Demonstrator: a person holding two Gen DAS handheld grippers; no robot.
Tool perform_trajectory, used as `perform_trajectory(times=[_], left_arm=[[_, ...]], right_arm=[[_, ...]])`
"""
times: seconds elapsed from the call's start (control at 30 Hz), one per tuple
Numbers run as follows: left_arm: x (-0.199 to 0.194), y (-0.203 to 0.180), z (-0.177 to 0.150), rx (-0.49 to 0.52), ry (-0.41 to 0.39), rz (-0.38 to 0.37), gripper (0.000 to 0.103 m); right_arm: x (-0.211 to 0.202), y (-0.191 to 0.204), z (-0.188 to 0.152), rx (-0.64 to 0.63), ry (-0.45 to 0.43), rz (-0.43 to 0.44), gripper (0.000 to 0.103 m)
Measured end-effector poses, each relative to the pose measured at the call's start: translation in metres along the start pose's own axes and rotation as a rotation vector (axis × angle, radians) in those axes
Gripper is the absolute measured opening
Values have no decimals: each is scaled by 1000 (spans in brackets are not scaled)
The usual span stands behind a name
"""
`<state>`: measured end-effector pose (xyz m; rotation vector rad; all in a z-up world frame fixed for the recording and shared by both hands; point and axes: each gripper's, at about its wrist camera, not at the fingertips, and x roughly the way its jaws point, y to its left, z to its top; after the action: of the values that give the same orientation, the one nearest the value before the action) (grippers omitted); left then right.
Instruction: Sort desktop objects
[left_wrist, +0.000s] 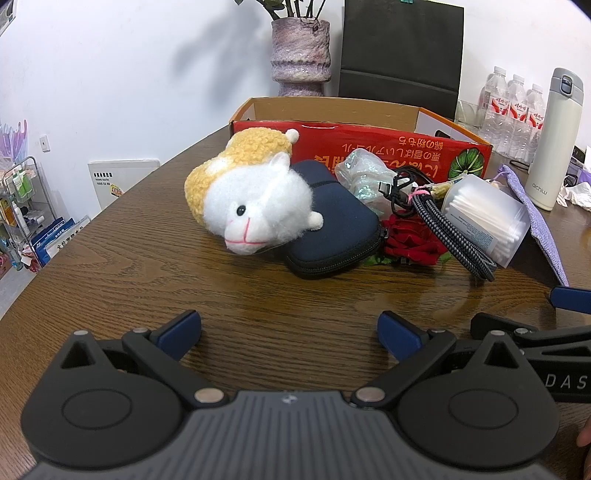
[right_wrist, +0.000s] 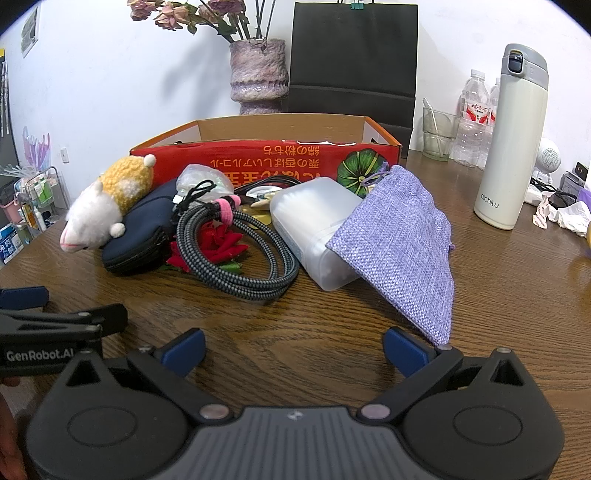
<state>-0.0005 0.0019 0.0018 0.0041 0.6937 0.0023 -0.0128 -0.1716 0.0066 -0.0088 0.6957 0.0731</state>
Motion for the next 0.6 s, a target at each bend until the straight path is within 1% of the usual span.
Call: perform_trajectory(times=[0.6], left_arm=[[2,-1,0,0,0,1,103]], right_arm=[[0,0,0,0,0,0,103]])
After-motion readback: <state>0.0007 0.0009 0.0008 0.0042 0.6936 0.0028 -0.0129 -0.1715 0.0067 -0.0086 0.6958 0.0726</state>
